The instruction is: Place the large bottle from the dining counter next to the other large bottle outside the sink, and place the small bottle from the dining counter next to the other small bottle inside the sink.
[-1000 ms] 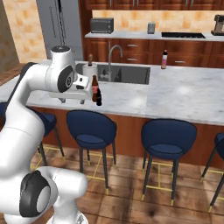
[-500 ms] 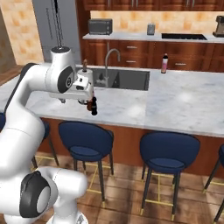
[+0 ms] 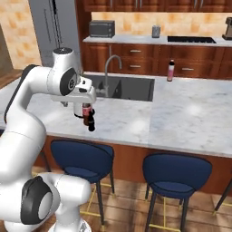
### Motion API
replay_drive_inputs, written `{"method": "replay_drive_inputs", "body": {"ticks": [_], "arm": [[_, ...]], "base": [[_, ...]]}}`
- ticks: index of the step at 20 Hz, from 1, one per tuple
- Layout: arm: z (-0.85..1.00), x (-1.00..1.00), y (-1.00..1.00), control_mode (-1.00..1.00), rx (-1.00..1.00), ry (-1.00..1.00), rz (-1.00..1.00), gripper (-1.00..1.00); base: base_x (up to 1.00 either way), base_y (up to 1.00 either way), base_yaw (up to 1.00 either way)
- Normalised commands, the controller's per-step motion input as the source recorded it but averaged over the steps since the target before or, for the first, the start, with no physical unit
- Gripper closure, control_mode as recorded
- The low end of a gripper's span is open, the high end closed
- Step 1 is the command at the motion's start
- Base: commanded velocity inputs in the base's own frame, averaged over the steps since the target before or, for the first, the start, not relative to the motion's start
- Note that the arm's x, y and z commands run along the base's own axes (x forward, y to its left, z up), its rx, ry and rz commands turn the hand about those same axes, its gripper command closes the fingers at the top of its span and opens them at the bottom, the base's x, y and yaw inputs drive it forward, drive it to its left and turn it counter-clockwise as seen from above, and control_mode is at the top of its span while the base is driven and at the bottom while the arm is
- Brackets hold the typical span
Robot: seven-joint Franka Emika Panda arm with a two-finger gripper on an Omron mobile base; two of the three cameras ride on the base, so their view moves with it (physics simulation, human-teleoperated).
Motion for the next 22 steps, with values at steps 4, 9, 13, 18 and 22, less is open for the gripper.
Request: {"method": "replay_drive_inputs", "body": {"ticks": [4,9,13,18,22], "arm": [[0.0,0.0,0.0,1.0,0.0,0.0,0.0,-1.0],[0.0,0.0,0.0,1.0,0.0,0.0,0.0,-1.0],[0.0,0.0,0.0,1.0,0.0,0.0,0.0,-1.0],[0.0,0.0,0.0,1.0,0.0,0.0,0.0,-1.0],[0.0,0.0,0.0,1.0,0.0,0.0,0.0,-1.0]], "base": [[0.43,0.0,0.0],[0.43,0.0,0.0],[0.41,0.0,0.0],[0.27,0.0,0.0],[0.03,0.0,0.0]]}}
